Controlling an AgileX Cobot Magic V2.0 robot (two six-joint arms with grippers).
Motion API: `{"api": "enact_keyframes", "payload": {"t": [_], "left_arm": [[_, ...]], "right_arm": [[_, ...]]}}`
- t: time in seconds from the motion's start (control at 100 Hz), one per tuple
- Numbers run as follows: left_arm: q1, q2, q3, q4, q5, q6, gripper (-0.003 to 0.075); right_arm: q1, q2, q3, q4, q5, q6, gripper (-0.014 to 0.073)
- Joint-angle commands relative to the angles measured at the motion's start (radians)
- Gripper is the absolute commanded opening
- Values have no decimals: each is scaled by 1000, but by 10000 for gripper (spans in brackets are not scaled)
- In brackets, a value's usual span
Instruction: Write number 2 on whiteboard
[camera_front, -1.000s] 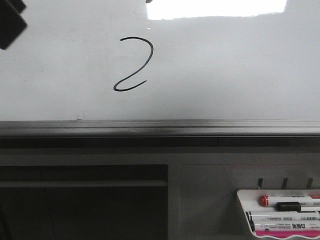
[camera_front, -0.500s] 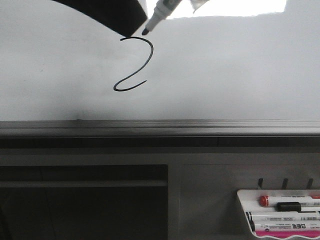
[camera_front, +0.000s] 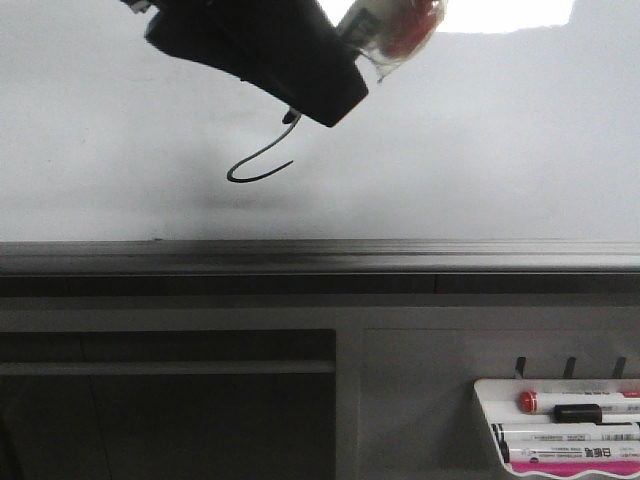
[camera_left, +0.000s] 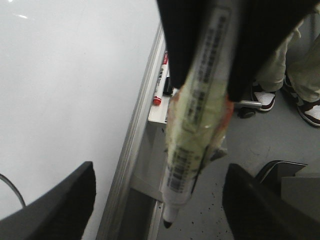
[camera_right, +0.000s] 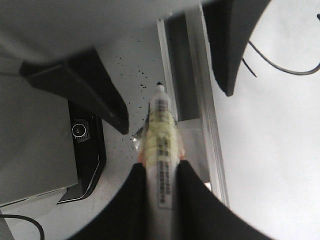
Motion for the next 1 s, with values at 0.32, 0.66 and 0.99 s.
{"api": "enact_keyframes", "payload": {"t": [0.32, 0.66, 0.99], "left_arm": [[-5, -10, -34, -49, -42, 7, 293], [-5, -10, -34, -51, -42, 7, 7], [-5, -10, -34, -51, -39, 7, -12]], "right_arm": [[1, -25, -23, 21, 23, -12, -6], [1, -25, -23, 21, 25, -12, -6], [1, -25, -23, 21, 23, -2, 160]]}}
